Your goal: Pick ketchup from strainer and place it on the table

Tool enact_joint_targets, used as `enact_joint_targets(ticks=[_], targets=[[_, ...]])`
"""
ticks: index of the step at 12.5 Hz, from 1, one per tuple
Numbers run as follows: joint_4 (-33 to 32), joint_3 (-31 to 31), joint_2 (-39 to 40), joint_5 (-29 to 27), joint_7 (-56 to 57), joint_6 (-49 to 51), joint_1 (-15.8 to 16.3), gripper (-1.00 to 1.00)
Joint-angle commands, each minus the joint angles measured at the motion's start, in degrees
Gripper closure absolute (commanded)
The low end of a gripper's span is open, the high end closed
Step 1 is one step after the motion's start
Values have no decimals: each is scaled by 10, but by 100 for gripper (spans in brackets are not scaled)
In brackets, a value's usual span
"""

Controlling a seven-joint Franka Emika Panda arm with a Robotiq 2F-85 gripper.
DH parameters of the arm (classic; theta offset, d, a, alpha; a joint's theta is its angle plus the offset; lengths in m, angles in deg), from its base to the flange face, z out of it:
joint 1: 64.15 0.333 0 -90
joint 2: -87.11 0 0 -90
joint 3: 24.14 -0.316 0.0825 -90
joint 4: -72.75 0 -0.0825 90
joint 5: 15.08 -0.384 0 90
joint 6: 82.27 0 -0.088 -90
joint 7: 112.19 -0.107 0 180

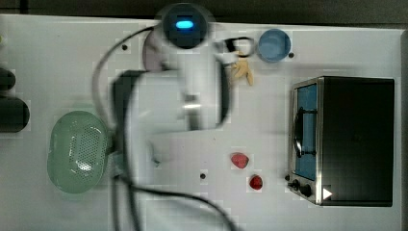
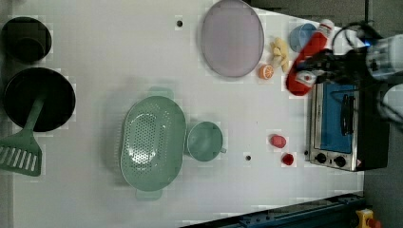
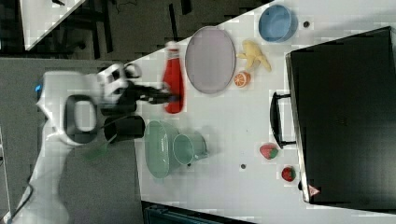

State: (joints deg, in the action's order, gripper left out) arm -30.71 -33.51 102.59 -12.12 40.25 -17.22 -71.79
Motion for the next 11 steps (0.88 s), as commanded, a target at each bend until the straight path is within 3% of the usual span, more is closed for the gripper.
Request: enact_joint_targets(ticks=[1, 5, 11], targets=[[-31, 56, -10, -2, 110, 0, -9, -21], [-127, 87, -10, -3, 113, -72, -9, -21], [-247, 62, 8, -3, 99, -220, -7, -21]])
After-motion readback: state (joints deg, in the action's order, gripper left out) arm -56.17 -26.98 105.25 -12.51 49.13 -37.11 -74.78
